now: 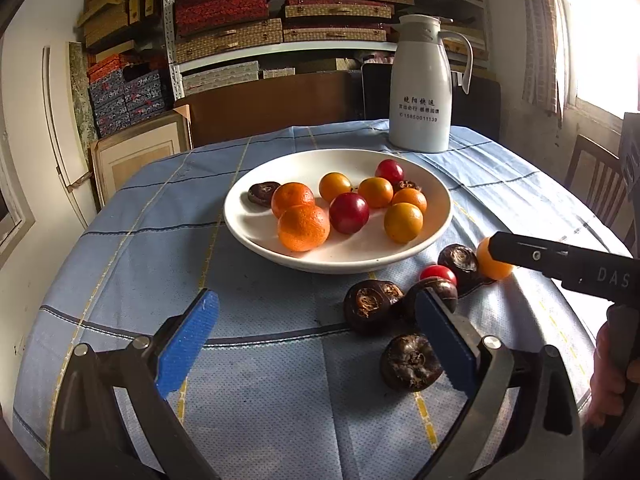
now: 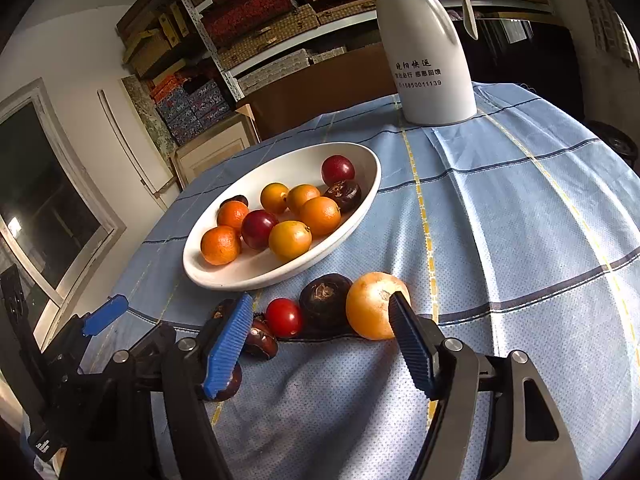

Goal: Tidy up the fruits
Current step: 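Move the left tool back toward the dark brown fruits on the cloth, then grasp a dark brown fruit with the left tool while the right tool grasps the pale yellow fruit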

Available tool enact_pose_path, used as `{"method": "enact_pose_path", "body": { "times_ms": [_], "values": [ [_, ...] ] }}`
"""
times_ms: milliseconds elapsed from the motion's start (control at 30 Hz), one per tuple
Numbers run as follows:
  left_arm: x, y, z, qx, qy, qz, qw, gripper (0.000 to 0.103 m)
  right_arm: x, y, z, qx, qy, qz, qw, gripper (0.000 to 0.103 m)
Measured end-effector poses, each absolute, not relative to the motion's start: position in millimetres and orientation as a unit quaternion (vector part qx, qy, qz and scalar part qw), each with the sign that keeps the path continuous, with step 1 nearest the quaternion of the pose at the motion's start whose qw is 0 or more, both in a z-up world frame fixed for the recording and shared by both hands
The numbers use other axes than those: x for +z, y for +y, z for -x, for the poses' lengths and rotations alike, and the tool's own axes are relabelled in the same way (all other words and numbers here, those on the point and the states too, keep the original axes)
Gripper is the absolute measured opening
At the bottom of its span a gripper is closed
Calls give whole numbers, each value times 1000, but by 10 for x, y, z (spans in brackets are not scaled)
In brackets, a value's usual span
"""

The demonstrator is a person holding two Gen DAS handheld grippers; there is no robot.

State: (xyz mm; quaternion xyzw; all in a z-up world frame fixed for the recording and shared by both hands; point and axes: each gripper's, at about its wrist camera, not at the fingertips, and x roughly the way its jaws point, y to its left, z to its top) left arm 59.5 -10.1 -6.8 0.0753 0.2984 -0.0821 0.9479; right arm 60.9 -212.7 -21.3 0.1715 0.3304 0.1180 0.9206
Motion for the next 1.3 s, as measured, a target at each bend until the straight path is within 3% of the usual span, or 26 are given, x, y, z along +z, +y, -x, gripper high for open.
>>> {"method": "enact_pose_path", "body": {
  "times_ms": [400,867,933,1000,1033,1167,1300],
  "values": [
    [-120,-169,-569,-112,314,-81,939,97,-279,-2340,-625,113,348,-185,912,73],
    [-355,-464,-669,-219,388,-97,890,97,-303,-2512,-505,108,347,-178,915,73],
    [-381,-463,-694,-221,395,-93,887,90,-309,-2500,-511,108,350,-176,914,73],
    [-429,-461,-752,-230,411,-86,878,57,-329,-2490,-534,106,357,-174,912,73],
    [-451,-464,-769,-232,419,-84,874,53,-343,-2483,-547,105,362,-172,910,73],
    [-462,-466,-773,-233,420,-83,873,42,-374,-2415,-592,103,373,-161,908,73],
    [-460,-469,-771,-234,420,-83,873,42,-373,-2310,-686,93,378,-131,912,73]
  ]
}}
